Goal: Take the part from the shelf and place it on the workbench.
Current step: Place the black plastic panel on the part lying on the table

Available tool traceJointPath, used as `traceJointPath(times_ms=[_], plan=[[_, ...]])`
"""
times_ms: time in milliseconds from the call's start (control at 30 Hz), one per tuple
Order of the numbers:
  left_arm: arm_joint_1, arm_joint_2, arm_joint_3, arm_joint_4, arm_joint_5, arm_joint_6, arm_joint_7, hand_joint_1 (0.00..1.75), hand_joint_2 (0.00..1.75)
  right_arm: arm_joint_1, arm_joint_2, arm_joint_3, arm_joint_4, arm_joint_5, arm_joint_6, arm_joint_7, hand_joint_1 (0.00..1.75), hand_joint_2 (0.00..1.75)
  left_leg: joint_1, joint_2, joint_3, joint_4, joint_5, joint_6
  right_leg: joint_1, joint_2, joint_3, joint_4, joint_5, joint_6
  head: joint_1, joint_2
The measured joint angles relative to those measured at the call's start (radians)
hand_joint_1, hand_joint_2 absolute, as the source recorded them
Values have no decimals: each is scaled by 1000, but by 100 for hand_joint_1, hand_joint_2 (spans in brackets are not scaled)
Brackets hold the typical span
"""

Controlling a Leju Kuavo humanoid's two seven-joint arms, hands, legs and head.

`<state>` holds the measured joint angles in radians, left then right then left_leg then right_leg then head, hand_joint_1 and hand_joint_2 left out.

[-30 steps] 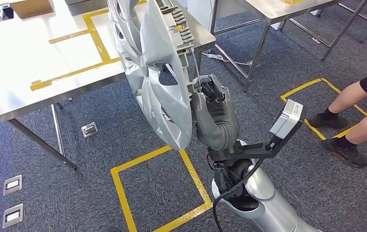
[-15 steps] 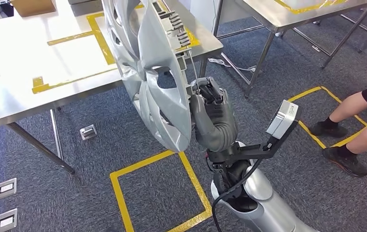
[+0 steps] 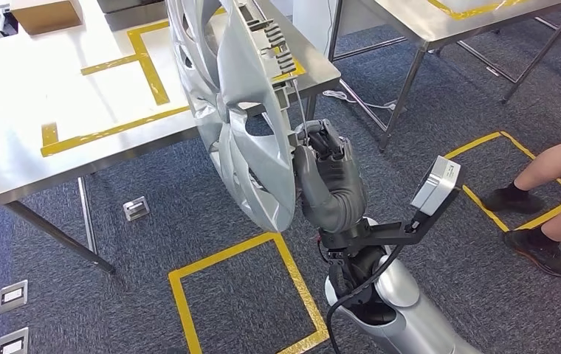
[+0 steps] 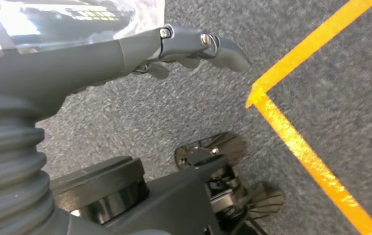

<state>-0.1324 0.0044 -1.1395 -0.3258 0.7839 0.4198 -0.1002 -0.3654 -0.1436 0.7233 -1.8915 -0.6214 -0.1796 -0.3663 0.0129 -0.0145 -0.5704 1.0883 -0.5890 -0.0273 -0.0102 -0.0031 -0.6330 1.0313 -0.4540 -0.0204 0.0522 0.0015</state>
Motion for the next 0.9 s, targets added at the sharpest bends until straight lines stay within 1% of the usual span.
traceJointPath(times_ms=[33,67,100,133,167,200,233,267,300,333,400,433,467,500,533,567,600,633,667,700,733,767,800,833,900], plan=[[0,0,0,0,0,0,0,0,175,0,0,0,0,0,0,0,175,175,-1,0,-27,57,-25,0,0,-1,7,-3,-3,-3,-2,0],[1,0,0,0,0,0,0,0,175,1,0,0,1,0,0,0,175,175,-1,0,-61,124,-48,-1,0,-2,13,-4,-7,-6,-3,0],[2,0,0,0,0,0,0,0,175,1,0,0,1,0,0,0,175,175,-1,0,-95,181,-59,-3,0,-1,19,-4,-12,-7,-3,0],[3,0,0,0,0,0,0,0,175,2,0,0,1,0,0,0,175,175,0,0,-119,210,-51,-5,-1,0,26,-3,-17,-6,-3,0],[3,1,0,0,0,0,0,0,175,3,0,1,2,0,0,0,175,175,0,1,-127,202,-22,-8,-1,1,35,-2,-24,-5,-3,0],[3,1,0,0,0,0,0,0,175,3,0,1,2,0,0,0,175,175,2,1,-119,158,24,-11,-2,2,46,-1,-32,-2,-3,0],[3,2,0,0,0,0,0,0,175,3,0,1,2,0,0,0,175,175,3,3,-99,97,73,-11,-3,2,56,0,-40,2,-4,0],[3,2,0,0,0,-1,0,0,175,3,0,1,2,0,0,0,175,175,2,4,-80,43,107,-10,-1,3,65,2,-48,7,-5,0],[3,2,0,0,0,-1,0,0,175,2,0,1,2,0,0,-1,175,175,1,5,-62,1,122,-5,0,3,69,4,-54,12,-6,0],[3,2,0,0,0,-2,1,0,175,2,0,0,2,0,0,-1,175,175,-1,6,-52,-21,119,1,1,4,68,5,-57,17,-7,0],[3,2,0,0,0,-2,1,0,175,1,0,0,2,0,0,-2,175,175,-2,5,-45,-38,102,16,3,4,64,4,-58,27,-7,0],[4,2,0,0,0,-2,1,0,175,1,0,0,1,0,0,-2,175,175,0,5,-44,-42,99,22,2,4,62,7,-61,32,-5,0],[4,2,0,0,0,-2,1,0,175,1,0,0,1,0,0,-1,175,175,2,5,-41,-44,98,27,2,4,56,22,-70,36,-2,0],[3,3,0,0,0,-1,1,0,175,0,0,0,1,0,0,-1,175,175,4,4,-37,-47,97,33,2,4,38,56,-86,40,0,0],[2,2,0,0,0,-2,1,0,175,0,0,0,1,0,1,-1,175,175,4,4,-34,-47,94,38,1,4,9,111,-109,43,2,0],[2,2,0,0,0,-2,1,0,175,0,0,0,1,0,1,-1,175,175,3,5,-31,-47,90,42,1,4,-31,180,-133,45,4,0],[2,2,0,0,0,-2,1,0,175,1,-1,0,1,0,1,-1,175,175,2,5,-27,-47,87,44,1,4,-71,245,-149,46,6,0],[2,2,0,0,0,-2,1,0,175,2,-1,0,2,0,1,-1,175,175,1,4,-22,-47,82,46,1,4,-102,286,-150,46,7,0],[3,2,0,1,0,-2,1,0,175,3,-1,0,2,0,0,-1,175,175,0,3,-15,-47,77,46,1,4,-115,290,-129,44,8,0],[3,2,0,1,0,-2,1,0,175,3,-2,0,2,0,0,-1,175,175,-1,1,-6,-47,71,46,2,4,-109,253,-88,40,8,0],[3,2,0,1,0,-2,1,0,175,3,-2,0,2,0,0,-1,175,175,-1,0,4,-47,64,44,3,5,-88,187,-39,34,9,0],[3,1,0,1,0,-2,1,0,175,3,-2,0,2,0,0,-1,175,175,-2,-2,12,-48,57,41,6,5,-63,125,-3,28,7,0],[3,0,0,1,0,-2,1,0,175,3,-2,0,2,0,1,-1,175,175,-3,-3,17,-48,51,37,9,6,-42,74,19,22,7,0],[3,0,0,1,1,-2,1,0,175,2,-2,0,2,0,1,-1,175,175,-3,-3,19,-48,47,31,12,6,-29,43,22,17,6,0],[2,-1,0,1,1,-3,1,0,175,1,-2,0,2,0,1,-1,175,175,-3,-3,20,-52,44,20,15,7,-20,25,8,8,6,0]])
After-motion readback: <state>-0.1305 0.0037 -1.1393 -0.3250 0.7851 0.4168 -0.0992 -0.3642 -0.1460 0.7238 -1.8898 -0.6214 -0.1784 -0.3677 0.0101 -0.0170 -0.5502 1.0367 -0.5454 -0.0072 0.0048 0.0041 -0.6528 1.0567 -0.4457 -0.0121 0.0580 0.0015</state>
